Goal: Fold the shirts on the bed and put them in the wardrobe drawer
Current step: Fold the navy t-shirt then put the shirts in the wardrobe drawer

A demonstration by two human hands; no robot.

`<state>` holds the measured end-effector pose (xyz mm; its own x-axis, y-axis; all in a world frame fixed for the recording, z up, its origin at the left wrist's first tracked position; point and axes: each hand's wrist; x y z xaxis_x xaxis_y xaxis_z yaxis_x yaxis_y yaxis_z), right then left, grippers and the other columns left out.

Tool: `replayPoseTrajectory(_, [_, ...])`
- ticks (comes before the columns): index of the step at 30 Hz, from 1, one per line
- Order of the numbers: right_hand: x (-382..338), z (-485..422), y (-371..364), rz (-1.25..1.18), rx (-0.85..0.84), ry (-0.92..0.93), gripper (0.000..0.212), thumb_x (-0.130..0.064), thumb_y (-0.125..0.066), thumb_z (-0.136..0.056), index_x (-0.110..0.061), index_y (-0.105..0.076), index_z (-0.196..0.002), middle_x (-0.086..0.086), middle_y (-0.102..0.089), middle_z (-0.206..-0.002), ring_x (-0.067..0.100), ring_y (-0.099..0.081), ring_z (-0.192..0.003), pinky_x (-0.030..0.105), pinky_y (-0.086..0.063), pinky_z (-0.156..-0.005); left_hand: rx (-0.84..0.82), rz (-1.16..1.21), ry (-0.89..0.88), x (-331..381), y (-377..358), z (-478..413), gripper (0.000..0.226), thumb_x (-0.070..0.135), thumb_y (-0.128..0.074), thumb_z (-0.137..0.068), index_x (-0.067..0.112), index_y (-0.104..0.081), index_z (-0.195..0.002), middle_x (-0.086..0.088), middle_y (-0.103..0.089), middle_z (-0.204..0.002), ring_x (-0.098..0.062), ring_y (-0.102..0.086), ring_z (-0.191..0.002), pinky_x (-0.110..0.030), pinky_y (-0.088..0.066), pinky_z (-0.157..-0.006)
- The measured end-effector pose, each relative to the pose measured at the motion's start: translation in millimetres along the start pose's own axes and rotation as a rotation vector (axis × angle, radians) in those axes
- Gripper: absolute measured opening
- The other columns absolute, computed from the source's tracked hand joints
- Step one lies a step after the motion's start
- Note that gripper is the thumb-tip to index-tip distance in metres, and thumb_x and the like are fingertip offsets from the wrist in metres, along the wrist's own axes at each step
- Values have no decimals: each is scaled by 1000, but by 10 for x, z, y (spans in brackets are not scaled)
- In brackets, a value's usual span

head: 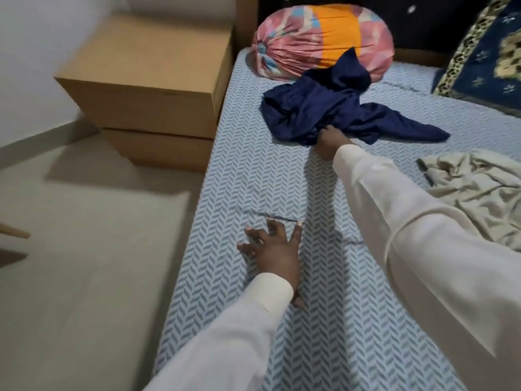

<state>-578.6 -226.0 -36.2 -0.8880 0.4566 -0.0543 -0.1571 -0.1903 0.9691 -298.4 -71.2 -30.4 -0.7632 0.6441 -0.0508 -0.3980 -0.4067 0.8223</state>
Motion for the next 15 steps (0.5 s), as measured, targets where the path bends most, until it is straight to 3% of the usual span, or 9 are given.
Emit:
replayPoseTrajectory(3, [-18, 189, 160, -47, -22, 2, 29, -14, -44, -97, 2, -59, -117, 24, -57, -126, 32, -54, -99, 35, -40, -83, 33, -19, -9, 5, -17, 19, 159, 61, -89, -45, 34, 30, -146, -27, 10, -154, -71, -10, -127, -82, -25, -89])
replayPoseTrajectory(4, [-44, 298, 197, -60, -40, 7, 27, -16, -48, -97, 1, -62, -111, 23, -61, -123, 31, -56, -97, 33, -40, -80, 40, -23, -11, -1, -10, 31, 159, 62, -89, -45, 33, 31, -146, -27, 10, -154, -71, -10, -127, -82, -26, -89])
replayPoseTrajectory(7, [-138, 819, 173, -25, -136, 94, 30, -17, -52, -96, -5, -68, -119, 15, -64, -125, 31, -60, -114, 32, -45, -93, 26, -4, -34, -32, 22, 82, 160, 64, -88, -45, 31, 31, -146, -28, 11, -155, -70, -10, -129, -81, -26, -91])
replayPoseTrajectory(9, [-146, 1246, 69, 10, -175, 159, 29, -15, -52, -96, -5, -70, -118, 16, -66, -123, 31, -61, -114, 32, -44, -94, 29, 16, -59, -61, 40, 118, 158, 65, -87, -46, 30, 29, -147, -27, 12, -156, -69, -8, -131, -81, -24, -93])
replayPoseTrajectory(12, [-189, 1909, -148, 41, -247, 212, 27, -12, -53, -93, 0, -72, -108, 20, -69, -113, 29, -64, -96, 31, -45, -86, 37, 66, -90, -163, 42, 197, 150, 66, -84, -52, 27, 21, -151, -22, 11, -159, -66, -3, -135, -77, -23, -99])
replayPoseTrajectory(15, [-218, 2580, -336, 17, -336, 204, 19, -8, -54, -89, 0, -71, -89, 22, -66, -95, 31, -58, -79, 32, -45, -76, 77, 146, -161, -353, 18, 276, 133, 65, -78, -63, 22, 9, -154, -15, -2, -161, -56, -6, -140, -68, -25, -106])
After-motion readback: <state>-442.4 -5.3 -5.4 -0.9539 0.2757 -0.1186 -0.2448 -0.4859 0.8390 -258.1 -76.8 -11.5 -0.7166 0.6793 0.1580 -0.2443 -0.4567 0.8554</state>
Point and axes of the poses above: each hand's wrist, its own z-axis away from the middle knuckle, its own y-axis out of the back of the hand, x = y × z
